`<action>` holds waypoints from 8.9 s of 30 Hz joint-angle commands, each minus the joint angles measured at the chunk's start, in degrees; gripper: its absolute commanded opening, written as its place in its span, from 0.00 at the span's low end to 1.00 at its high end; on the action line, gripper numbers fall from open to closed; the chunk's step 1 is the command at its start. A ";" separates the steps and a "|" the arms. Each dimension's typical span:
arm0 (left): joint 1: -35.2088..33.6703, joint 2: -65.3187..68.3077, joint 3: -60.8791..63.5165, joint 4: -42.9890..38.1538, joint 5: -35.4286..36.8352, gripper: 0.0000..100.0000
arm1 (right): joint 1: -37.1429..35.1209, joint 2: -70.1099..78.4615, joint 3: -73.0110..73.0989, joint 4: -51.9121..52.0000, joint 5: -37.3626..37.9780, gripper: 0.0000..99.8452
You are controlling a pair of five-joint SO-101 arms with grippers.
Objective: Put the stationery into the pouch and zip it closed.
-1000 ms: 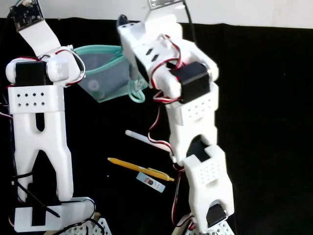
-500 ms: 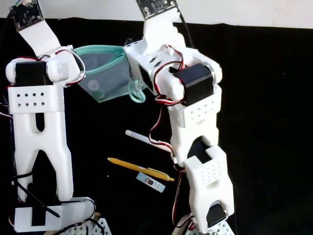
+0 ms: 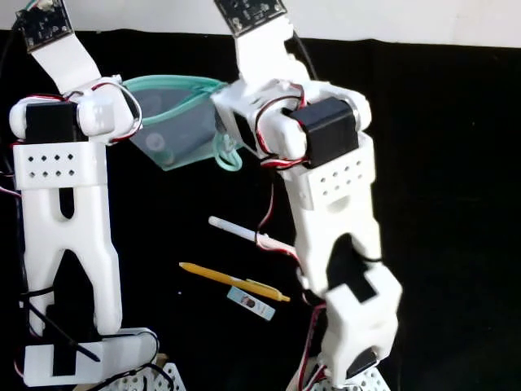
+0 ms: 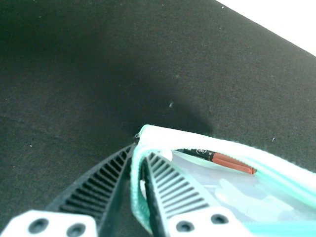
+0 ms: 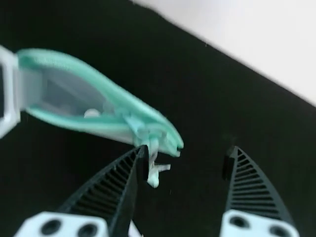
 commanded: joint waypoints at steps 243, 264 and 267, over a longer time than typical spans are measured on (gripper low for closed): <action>-0.92 0.66 2.59 -2.20 0.00 0.01 | -11.30 24.22 -33.63 -25.36 -7.65 0.01; -1.01 0.66 2.59 -2.20 0.00 0.01 | -10.59 26.24 -33.54 -16.22 -5.71 0.01; -1.01 0.66 2.59 -2.20 0.00 0.01 | -10.33 25.89 -33.54 -16.22 -5.10 0.04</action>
